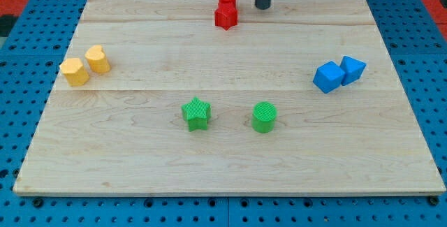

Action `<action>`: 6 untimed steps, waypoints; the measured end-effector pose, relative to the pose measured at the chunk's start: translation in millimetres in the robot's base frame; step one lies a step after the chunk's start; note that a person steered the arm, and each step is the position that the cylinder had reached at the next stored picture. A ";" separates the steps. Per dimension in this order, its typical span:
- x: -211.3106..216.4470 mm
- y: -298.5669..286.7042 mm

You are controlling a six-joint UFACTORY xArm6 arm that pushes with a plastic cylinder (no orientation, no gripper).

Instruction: Push the red star towards the bottom right side of the red circle

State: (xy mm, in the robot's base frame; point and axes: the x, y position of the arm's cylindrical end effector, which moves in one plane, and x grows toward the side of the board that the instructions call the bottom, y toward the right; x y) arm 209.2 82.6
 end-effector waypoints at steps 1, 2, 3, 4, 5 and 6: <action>-12.0 -60.0; 7.1 -104.4; 7.3 -39.0; 35.0 2.3; 54.6 -48.8; 54.6 -73.6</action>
